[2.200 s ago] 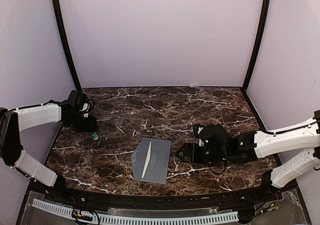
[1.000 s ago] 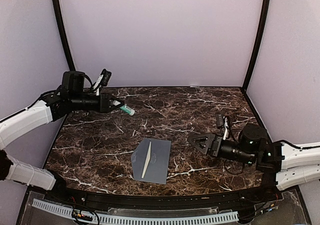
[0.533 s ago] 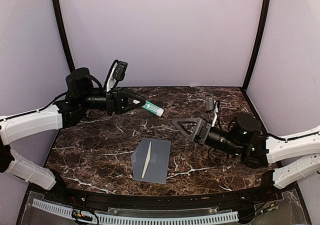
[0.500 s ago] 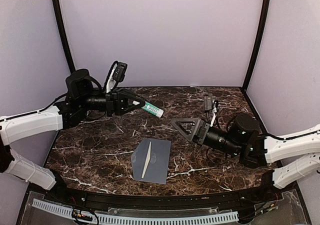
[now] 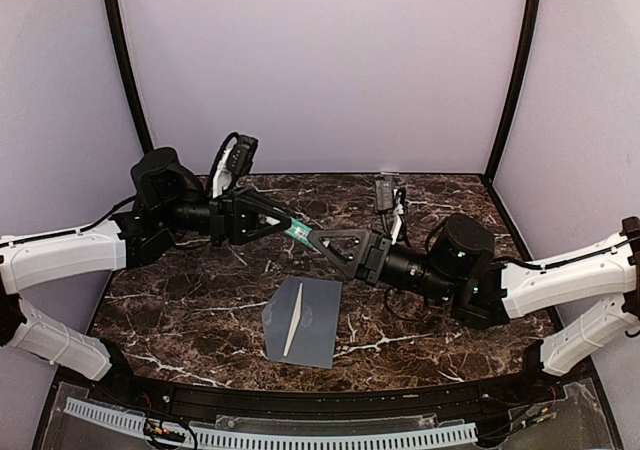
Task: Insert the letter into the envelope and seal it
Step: Open the solid glue cap from the solid glue.
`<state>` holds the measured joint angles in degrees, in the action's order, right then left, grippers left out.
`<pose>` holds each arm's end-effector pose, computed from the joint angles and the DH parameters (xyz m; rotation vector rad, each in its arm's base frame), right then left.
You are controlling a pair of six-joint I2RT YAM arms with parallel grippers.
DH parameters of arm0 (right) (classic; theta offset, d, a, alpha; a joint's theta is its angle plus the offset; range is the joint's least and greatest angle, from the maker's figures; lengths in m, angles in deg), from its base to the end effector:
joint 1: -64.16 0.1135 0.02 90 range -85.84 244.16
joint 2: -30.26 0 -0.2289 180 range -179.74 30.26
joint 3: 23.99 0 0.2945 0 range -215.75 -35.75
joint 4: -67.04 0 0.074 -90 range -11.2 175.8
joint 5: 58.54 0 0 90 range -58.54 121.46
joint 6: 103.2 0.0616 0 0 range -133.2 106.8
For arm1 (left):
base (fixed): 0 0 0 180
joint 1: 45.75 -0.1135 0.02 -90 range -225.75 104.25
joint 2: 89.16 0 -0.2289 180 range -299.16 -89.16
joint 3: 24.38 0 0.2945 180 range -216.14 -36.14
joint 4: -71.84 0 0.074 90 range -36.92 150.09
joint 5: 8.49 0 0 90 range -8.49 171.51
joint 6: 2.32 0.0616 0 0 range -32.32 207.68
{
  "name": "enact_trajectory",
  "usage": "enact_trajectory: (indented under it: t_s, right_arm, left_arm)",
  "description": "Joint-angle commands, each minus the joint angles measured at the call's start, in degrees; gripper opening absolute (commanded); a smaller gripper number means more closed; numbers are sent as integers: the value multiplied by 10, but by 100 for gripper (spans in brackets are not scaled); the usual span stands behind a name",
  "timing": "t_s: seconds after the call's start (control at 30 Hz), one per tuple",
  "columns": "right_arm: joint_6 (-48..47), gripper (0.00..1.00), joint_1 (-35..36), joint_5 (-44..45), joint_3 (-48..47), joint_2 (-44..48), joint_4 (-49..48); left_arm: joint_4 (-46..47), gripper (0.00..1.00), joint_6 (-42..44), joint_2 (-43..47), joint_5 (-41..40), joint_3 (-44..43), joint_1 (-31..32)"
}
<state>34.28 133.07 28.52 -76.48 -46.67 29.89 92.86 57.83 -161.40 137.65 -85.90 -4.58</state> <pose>0.1297 0.3450 0.2444 -0.3438 1.5439 1.7016 0.2269 -0.2664 0.2961 1.0622 1.3481 -1.6344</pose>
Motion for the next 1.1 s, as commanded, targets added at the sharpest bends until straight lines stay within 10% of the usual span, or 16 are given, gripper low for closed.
enact_trajectory:
  t_s: [0.0,0.47,0.8,0.93,1.07]
  right_arm:
    - [2,52,5,-15,-11,-1,-41]
    - [8,41,11,-47,-35,-26,-31]
    - [12,11,11,-27,-24,-18,-23]
    - [10,7,11,-20,-10,-7,-34]
    - [8,5,12,-15,-3,5,-30]
  left_arm:
    - [32,0,-12,-2,24,3,8]
    - [11,0,0,1,26,-5,15]
    - [-5,1,4,-4,26,-12,15]
    - [-15,42,6,-7,29,-18,15]
    - [-16,53,4,-6,27,-18,15]
